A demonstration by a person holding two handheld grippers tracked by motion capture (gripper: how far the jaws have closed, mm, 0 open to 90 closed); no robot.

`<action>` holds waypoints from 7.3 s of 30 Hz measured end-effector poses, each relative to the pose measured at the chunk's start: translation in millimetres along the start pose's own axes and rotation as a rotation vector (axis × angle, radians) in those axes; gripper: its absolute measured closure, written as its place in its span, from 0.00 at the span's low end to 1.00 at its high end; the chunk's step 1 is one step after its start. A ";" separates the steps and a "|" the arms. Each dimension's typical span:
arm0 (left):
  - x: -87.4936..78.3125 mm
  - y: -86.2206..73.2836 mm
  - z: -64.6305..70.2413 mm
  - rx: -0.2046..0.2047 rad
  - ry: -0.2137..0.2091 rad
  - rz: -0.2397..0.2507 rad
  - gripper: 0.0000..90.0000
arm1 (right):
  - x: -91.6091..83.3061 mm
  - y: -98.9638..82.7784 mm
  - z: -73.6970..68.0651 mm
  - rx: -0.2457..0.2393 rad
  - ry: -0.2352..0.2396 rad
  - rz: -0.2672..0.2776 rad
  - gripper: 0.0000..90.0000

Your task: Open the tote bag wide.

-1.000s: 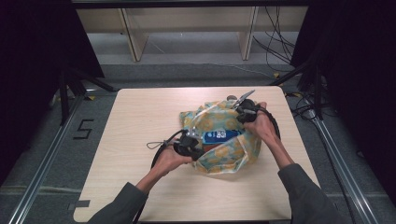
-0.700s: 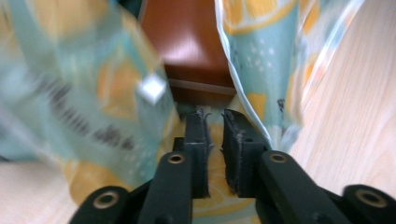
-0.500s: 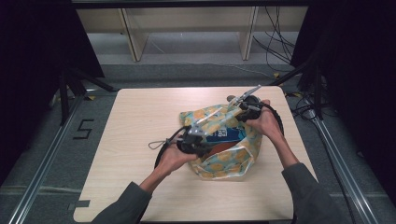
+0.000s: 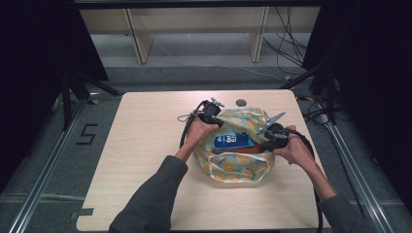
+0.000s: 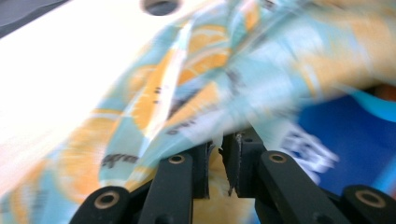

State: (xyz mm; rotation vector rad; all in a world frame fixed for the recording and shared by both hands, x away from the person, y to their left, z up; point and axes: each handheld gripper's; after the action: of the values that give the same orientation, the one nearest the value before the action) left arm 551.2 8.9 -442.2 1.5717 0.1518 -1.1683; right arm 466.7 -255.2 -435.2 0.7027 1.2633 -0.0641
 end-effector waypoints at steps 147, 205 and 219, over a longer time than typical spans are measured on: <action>-134.7 -150.0 5.2 -0.026 -0.234 0.182 0.40 | -47.9 -19.3 -46.2 0.142 -0.096 0.387 0.46; -161.0 -219.2 17.2 -0.025 -0.219 0.215 0.27 | -31.7 -87.9 -117.8 0.131 -0.105 0.388 0.33; -154.6 -237.4 26.3 -0.059 -0.209 0.235 0.26 | -28.8 -110.5 -130.2 0.138 -0.099 0.383 0.32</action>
State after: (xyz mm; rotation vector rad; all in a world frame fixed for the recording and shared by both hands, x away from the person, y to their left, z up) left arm 307.3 148.5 -487.0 1.3654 -0.1322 -1.1234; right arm 300.9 -284.9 -475.4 1.0382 1.0190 0.1287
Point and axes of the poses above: each handheld gripper's, and its own axes: x roughly forward along the jaws, y roughly out of its top, z roughly to its right, and after that the axes turned 10 degrees about -x, right-handed
